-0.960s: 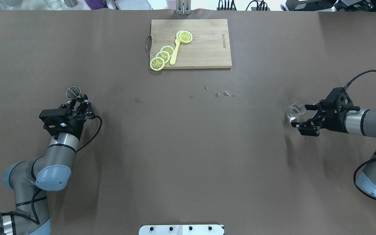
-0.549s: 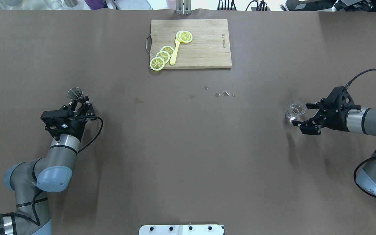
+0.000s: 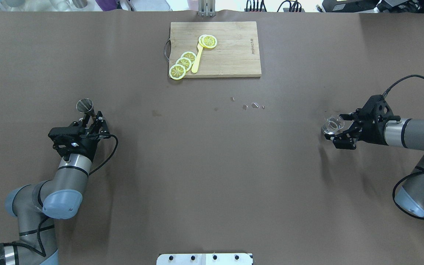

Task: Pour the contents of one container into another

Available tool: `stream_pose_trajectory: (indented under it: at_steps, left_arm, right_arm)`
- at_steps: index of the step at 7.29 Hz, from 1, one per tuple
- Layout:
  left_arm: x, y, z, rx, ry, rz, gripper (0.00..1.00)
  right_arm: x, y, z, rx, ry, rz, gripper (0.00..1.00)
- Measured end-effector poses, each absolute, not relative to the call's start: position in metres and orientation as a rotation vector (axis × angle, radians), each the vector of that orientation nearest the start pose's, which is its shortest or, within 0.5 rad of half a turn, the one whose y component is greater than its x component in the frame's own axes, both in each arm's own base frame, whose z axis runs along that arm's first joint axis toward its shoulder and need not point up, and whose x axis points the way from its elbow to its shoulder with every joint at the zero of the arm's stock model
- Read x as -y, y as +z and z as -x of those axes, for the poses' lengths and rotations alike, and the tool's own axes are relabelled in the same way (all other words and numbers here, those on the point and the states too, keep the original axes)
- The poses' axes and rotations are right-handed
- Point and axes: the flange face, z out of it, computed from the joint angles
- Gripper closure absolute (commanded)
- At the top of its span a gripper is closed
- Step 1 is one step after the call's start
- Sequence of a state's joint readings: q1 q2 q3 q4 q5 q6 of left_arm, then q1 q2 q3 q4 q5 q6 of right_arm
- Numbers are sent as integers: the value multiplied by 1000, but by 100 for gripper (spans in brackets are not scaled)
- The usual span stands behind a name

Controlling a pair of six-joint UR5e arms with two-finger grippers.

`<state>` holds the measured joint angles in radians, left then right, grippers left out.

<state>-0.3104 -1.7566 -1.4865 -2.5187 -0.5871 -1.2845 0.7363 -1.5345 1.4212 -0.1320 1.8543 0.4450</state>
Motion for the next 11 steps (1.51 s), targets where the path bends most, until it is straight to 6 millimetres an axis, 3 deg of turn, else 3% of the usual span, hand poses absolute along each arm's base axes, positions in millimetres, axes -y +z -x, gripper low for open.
stream_pose_trajectory:
  at_steps: [4, 8, 11]
  left_arm:
    - [379, 481, -473, -655, -535, -1136, 79]
    - [379, 480, -473, -652, -533, -1140, 82]
    - [379, 475, -471, -656, -533, -1146, 100]
  right_arm:
    - [440, 560, 318, 986, -509, -922, 11]
    - [438, 568, 314, 1006, -504, -947, 15]
    - [435, 576, 313, 1026, -497, -962, 16]
